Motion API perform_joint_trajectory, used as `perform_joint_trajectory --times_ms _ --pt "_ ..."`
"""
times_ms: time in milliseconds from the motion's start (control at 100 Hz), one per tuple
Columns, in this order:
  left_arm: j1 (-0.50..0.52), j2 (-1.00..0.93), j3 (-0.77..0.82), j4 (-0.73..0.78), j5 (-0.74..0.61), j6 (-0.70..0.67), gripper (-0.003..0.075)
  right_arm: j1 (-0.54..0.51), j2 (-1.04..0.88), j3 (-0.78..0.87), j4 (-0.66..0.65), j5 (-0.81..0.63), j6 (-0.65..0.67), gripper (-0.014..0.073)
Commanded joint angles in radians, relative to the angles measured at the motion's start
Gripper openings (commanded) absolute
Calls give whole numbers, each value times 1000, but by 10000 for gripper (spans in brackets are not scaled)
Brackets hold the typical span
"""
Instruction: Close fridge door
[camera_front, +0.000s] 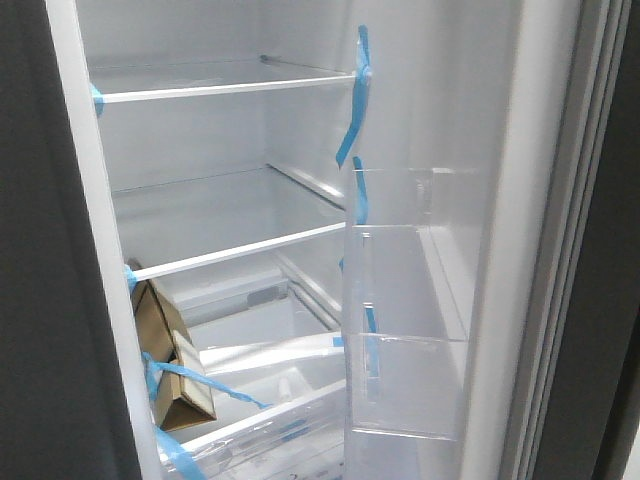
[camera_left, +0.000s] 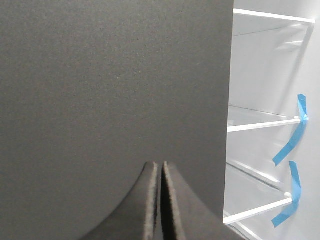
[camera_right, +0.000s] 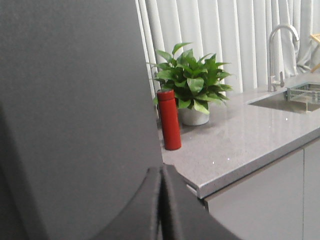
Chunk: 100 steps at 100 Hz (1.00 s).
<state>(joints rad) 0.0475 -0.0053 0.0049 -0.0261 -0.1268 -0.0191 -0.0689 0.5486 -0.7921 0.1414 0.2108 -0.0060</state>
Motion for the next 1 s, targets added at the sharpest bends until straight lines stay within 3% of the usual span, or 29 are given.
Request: perform_joint_trajectory --times_ms 0,150,350,650,860,990 --pt "-6 -18 35 -4 -73 -4 -20 -7 5 -34 8 -62 -7 -46" --pt "-6 -18 35 -4 -73 -4 -20 -12 5 -34 100 -64 -13 -46" --pt "-6 -18 35 -4 -73 -4 -20 -109 28 -32 527 -79 -220 -46" --pt "-6 -18 35 -4 -73 -4 -20 -182 168 -30 960 -154 -270 -46" --pt "-6 -18 35 -4 -73 -4 -20 -182 278 -30 1147 -103 -270 -46" --pt "-6 -18 35 -4 -73 -4 -20 -182 329 -32 1194 -11 -270 -46"
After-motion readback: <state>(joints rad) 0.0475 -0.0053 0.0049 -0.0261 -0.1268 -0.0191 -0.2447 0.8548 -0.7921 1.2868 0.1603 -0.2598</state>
